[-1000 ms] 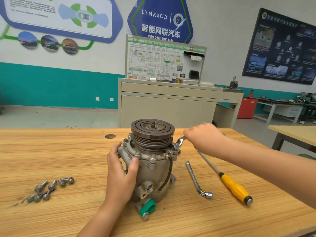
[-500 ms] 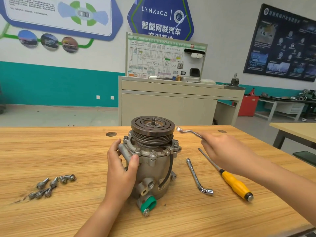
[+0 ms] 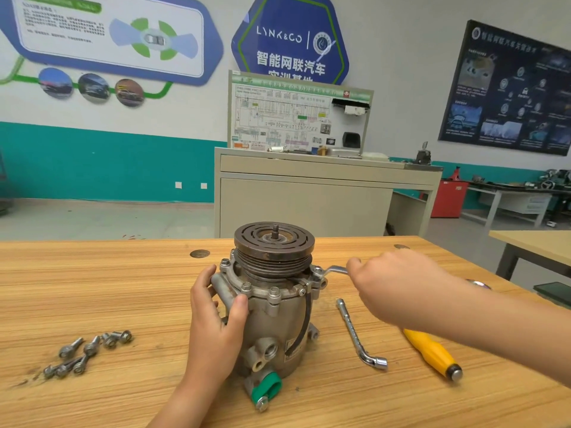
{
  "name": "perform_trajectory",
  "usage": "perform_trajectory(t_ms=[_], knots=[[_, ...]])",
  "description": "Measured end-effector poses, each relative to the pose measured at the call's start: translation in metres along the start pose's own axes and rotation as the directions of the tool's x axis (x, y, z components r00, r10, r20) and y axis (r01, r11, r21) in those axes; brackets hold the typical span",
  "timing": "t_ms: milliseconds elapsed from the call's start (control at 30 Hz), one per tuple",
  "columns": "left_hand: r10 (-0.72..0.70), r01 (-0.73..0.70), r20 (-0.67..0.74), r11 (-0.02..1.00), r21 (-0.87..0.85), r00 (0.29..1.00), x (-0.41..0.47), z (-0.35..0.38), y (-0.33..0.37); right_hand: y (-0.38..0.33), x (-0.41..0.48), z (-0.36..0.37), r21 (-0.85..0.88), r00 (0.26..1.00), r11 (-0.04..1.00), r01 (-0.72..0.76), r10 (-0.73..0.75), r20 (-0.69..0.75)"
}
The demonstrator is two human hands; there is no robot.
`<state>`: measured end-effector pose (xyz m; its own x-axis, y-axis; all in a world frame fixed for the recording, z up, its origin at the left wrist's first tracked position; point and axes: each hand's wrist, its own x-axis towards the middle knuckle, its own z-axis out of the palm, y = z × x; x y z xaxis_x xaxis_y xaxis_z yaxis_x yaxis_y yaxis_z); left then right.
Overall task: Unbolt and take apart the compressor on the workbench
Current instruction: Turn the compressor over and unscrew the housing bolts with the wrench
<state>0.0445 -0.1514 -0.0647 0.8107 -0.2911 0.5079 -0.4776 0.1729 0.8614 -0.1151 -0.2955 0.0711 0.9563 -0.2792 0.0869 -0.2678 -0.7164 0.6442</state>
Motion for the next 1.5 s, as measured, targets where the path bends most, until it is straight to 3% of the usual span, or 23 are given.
perform_trajectory(t_ms=[167,367,467,533,600,767,900,1000,1133,1267,1367,1500], knots=[[-0.006,0.006,0.009,1.000,-0.005,1.000,0.000,0.000,0.002,0.023,0.034,0.010,-0.062,0.999,0.997,0.042,-0.044,-0.024],[0.011,-0.012,0.017,1.000,0.028,1.000,0.001,-0.002,0.003,0.003,0.096,0.027,0.149,0.950,0.983,0.108,-0.058,-0.307],[0.021,-0.022,0.020,0.999,0.036,1.000,0.000,-0.004,0.003,0.012,0.083,0.031,0.300,0.925,0.954,0.010,0.105,-0.366],[0.024,-0.024,0.017,0.999,0.031,1.000,0.000,-0.005,0.003,0.017,0.059,0.032,0.517,0.867,0.854,-0.057,0.298,-0.399],[0.018,-0.018,0.015,1.000,0.019,1.000,0.000,-0.004,0.003,0.019,0.032,0.034,0.593,0.846,0.802,-0.072,0.364,-0.389],[0.019,-0.019,-0.001,1.000,0.004,1.000,0.001,-0.002,0.000,0.000,-0.012,0.035,0.479,0.972,0.871,-0.113,0.196,-0.127],[0.014,-0.014,-0.005,1.000,-0.001,1.000,0.002,-0.002,-0.003,-0.011,-0.014,0.025,0.355,0.988,0.927,-0.123,0.148,-0.047],[0.012,-0.012,-0.001,1.000,-0.002,1.000,0.002,-0.002,-0.003,-0.011,-0.012,0.012,0.160,0.993,0.980,-0.114,0.117,-0.011],[0.008,-0.008,0.005,1.000,-0.003,1.000,0.002,-0.001,-0.003,-0.007,-0.007,-0.009,-0.050,0.999,0.998,0.030,-0.029,0.028],[0.002,-0.002,0.005,1.000,-0.010,1.000,0.002,-0.001,-0.002,0.008,-0.004,-0.016,-0.080,0.993,0.990,0.115,-0.112,0.041],[0.018,-0.018,0.009,1.000,-0.002,1.000,0.001,-0.002,0.001,0.024,0.014,-0.008,-0.196,0.991,0.972,0.130,-0.130,0.014],[0.024,-0.024,0.014,1.000,0.005,1.000,0.002,-0.004,-0.001,0.020,0.063,0.010,-0.063,0.987,0.994,0.094,-0.102,-0.125]])
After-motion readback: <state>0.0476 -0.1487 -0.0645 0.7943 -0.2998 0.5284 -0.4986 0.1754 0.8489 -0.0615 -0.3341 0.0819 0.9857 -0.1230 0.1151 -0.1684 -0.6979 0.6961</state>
